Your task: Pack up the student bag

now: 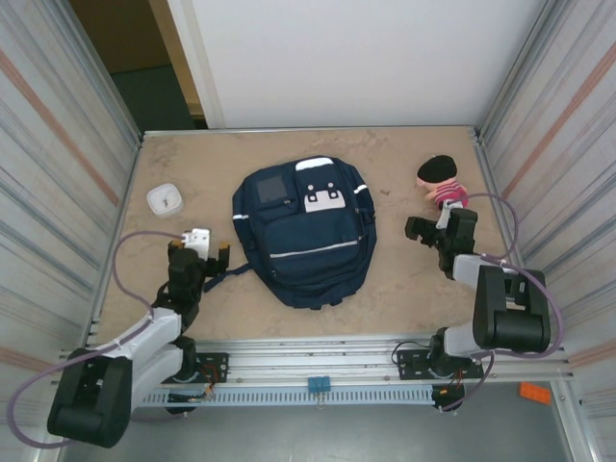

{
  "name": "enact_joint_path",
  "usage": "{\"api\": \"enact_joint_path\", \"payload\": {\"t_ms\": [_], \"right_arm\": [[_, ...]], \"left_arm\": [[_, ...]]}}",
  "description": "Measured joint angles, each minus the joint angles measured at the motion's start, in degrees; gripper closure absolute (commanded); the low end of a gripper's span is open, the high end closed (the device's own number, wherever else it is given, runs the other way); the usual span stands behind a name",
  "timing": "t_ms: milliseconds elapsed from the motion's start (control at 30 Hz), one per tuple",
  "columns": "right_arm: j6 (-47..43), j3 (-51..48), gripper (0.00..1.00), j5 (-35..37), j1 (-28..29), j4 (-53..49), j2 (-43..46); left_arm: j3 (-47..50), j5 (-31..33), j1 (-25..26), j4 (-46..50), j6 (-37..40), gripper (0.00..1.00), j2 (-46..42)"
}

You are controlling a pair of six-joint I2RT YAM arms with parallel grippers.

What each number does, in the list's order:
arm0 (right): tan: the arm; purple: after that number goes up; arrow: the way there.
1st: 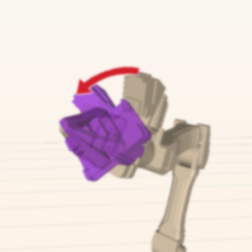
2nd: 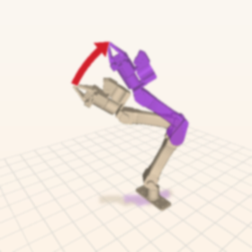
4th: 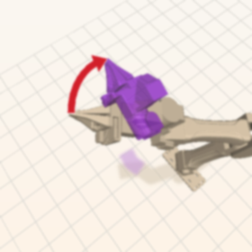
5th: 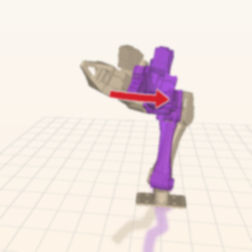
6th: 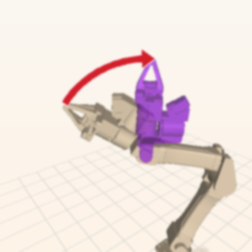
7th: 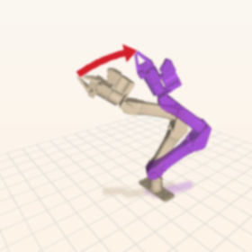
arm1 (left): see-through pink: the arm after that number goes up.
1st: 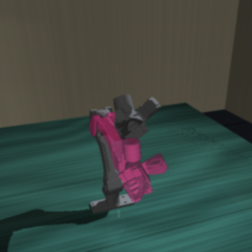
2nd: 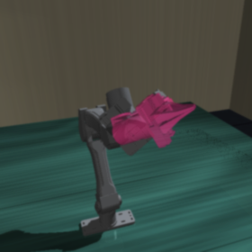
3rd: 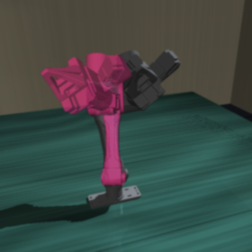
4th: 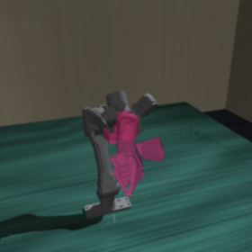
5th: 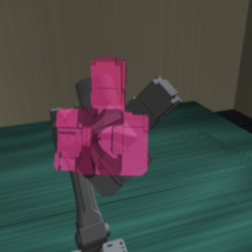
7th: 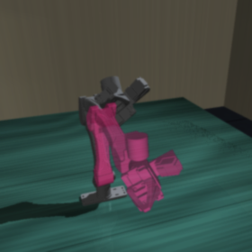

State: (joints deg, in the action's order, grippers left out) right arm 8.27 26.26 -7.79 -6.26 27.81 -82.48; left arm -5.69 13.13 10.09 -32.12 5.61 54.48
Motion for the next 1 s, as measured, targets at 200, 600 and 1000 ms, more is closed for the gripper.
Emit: {"api": "enact_joint_path", "payload": {"t_ms": [200, 600, 1000], "right_arm": [[-2.0, -3.4, 0.01, 0.4, 2.2, 12.8, -6.0], [-2.8, -3.6, 0.01, 1.6, 2.2, 17.2, -6.0], [-2.8, -3.6, 0.01, 1.8, 2.2, 17.2, -6.0]], "left_arm": [[-2.8, -11.3, -9.1, -12.7, -0.9, 0.01, 14.2], [-15.5, -17.2, -9.6, -14.6, -0.5, 0.01, 33.1], [-16.8, -16.5, -9.6, -12.7, -1.5, 0.01, 32.9]]}}
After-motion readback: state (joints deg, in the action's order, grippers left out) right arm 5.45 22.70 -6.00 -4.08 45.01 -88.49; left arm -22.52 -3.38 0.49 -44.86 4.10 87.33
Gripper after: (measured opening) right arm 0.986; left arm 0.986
